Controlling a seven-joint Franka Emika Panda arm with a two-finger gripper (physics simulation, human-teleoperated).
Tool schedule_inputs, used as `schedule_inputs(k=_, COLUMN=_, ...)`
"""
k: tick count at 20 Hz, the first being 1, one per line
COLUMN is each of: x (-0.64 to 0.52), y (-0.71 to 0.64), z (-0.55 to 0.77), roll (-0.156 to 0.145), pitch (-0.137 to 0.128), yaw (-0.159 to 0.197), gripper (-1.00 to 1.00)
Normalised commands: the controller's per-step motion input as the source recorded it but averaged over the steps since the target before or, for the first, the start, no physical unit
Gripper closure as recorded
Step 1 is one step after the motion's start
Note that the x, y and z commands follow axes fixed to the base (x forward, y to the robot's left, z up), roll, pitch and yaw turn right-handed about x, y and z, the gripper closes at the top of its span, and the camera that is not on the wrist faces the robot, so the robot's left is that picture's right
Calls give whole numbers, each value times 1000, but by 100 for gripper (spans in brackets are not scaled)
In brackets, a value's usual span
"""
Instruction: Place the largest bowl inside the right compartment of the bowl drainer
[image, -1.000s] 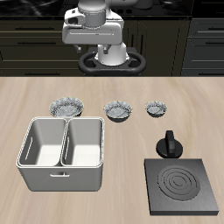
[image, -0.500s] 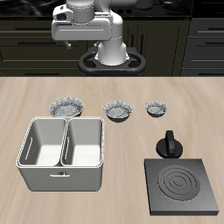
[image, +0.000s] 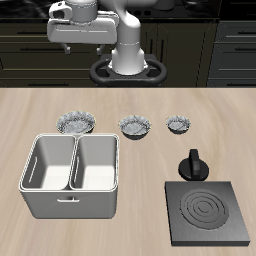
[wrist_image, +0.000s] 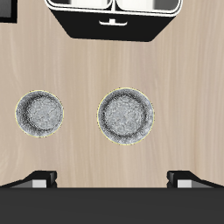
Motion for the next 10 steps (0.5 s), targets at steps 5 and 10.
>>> schedule_inputs(k=5, x=108, y=104, z=-196, roll=30, pitch=23, yaw=-2, gripper=-100)
schedule_inputs(k=10, x=66, y=46, z=-251, roll=5, pitch=23, yaw=13, gripper=-100)
